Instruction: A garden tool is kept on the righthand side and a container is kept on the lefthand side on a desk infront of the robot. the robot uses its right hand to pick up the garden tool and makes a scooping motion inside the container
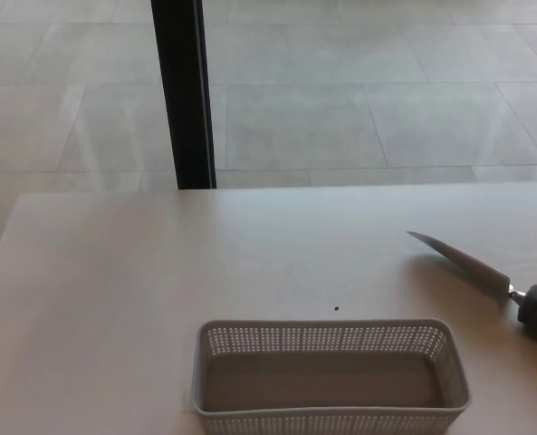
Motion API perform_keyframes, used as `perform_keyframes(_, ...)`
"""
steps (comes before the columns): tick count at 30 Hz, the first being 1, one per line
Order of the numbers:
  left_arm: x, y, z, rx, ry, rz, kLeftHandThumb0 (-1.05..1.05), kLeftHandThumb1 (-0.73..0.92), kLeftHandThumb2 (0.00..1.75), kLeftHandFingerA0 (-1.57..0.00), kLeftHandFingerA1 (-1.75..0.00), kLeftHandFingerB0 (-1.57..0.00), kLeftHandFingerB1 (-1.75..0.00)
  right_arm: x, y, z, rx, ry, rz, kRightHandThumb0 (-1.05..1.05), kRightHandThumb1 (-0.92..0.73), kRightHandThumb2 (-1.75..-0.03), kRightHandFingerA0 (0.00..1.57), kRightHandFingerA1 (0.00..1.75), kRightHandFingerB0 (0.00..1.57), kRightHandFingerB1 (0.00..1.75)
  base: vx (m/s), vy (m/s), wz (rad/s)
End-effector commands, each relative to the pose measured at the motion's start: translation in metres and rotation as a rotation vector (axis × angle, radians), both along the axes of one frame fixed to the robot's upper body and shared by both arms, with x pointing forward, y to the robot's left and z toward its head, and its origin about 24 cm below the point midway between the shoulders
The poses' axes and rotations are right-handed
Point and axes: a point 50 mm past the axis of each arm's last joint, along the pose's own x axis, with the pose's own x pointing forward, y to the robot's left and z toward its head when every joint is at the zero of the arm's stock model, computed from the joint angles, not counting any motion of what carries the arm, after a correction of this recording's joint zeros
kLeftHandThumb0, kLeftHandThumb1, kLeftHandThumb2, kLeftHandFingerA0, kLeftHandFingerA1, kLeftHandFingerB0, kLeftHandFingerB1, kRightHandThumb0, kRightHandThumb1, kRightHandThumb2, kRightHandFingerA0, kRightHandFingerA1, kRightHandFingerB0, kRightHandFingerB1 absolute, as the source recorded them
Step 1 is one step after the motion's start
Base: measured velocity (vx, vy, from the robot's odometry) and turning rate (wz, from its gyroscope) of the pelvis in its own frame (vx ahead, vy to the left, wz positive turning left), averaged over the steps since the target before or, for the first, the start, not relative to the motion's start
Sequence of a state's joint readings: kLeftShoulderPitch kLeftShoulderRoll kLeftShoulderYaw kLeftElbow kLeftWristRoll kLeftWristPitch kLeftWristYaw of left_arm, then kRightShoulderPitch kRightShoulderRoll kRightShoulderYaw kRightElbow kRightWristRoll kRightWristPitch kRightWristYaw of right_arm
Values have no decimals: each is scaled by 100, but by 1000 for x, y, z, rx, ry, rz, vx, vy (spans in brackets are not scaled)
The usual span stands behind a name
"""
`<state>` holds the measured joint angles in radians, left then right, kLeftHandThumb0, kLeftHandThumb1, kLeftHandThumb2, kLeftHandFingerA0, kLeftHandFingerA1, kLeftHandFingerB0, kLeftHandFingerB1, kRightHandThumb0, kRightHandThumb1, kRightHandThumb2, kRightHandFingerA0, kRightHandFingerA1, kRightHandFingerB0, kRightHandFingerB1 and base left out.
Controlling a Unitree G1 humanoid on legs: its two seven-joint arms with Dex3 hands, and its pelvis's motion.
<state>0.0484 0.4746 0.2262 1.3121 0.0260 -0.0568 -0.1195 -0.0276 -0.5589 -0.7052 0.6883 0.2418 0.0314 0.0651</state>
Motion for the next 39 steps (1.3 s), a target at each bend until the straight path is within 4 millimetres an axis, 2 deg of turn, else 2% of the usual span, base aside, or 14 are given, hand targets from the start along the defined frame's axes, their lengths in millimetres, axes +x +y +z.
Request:
perform_keyframes(1, -1, 7, 6, 6, -16, 12, -45, 64, 60, -68, -66, -60, -49, 38, 5, 86, -155, -220, 56, -105, -61, -110, 0, 54, 0, 42, 0, 0, 0)
perform_keyframes(2, -2, 7, 6, 4, -15, 12, -46, 65, 59, -67, -65, -60, -49, 48, 12, 102, -222, -210, 107, -105, -78, -67, 0, 69, 0, 25, 0, 0, 0)
perform_keyframes(3, -2, 7, 5, 3, -15, 14, -46, 65, 59, -67, -65, -60, -49, 51, 14, 106, -237, -205, 115, -105, -78, -67, 0, 69, 0, 25, 0, 0, 0)
perform_keyframes(4, -2, 7, 6, 5, -14, 12, -46, 65, 60, -67, -66, -60, -49, 54, 17, 110, -252, -210, 132, -104, -63, -109, 13, 64, 0, 47, 0, 0, 0)
perform_keyframes(5, -2, 8, 6, 10, -13, 5, -46, 64, 59, -69, -73, -61, -50, 68, 31, 126, -355, -218, 208, -105, -63, -109, 0, 58, 0, 48, 0, 0, 0)
perform_keyframes(9, -2, 8, 6, 14, -4, -6, -45, 65, 59, -65, -69, -58, -48, 91, 69, 141, -662, -64, 385, -96, -65, -108, 0, 35, 0, 32, 0, 0, 0)
perform_keyframes(11, -2, 8, 6, 19, -4, -3, -45, 65, 59, -65, -68, -59, -49, 95, 79, 141, -676, -57, 429, -97, -62, -86, 0, 22, 0, 16, 0, 0, 0)
perform_keyframes(12, -3, 7, 5, 27, 15, -17, -45, 67, 59, -66, -65, -59, -48, 100, 89, 138, -677, -54, 490, -105, -70, -104, 0, 23, 0, 16, 0, 0, 0)
perform_keyframes(15, -3, 6, 5, 22, 11, -11, -45, 68, 60, -64, -67, -59, -51, 107, 108, 125, -674, 1, 623, -105, -67, -98, 0, 6, 0, 5, 0, 0, 0)
perform_keyframes(19, -2, 6, 5, 17, 4, -1, -45, 66, 59, -64, -66, -60, -50, 110, 126, 91, -707, 163, 807, -99, -67, -98, 0, 12, 0, 0, 0, 0, 0)
perform_keyframes(32, 0, 5, 4, 10, -10, 5, -45, 66, 59, -65, -66, -59, -49, 109, 125, 25, -697, 475, 935, -100, -69, -102, 0, 13, 0, 0, 0, 0, 0)
perform_keyframes(37, 0, 5, 4, 18, 8, -25, -44, 67, 60, -64, -63, -57, -47, 111, 121, 18, -685, 520, 948, -100, -67, -103, 0, 14, 0, 2, 0, 0, 0)
perform_keyframes(38, 0, 5, 4, 9, 1, -7, -44, 66, 60, -62, -63, -56, -48, 113, 120, 17, -689, 526, 950, -89, -60, -88, 0, 0, 0, 1, 0, 0, 0)
perform_keyframes(39, -1, 5, 4, 10, 0, -1, -44, 66, 59, -65, -72, -59, -49, 114, 120, 16, -688, 541, 950, -86, -77, -64, 0, 0, 0, 1, 0, 0, 0)
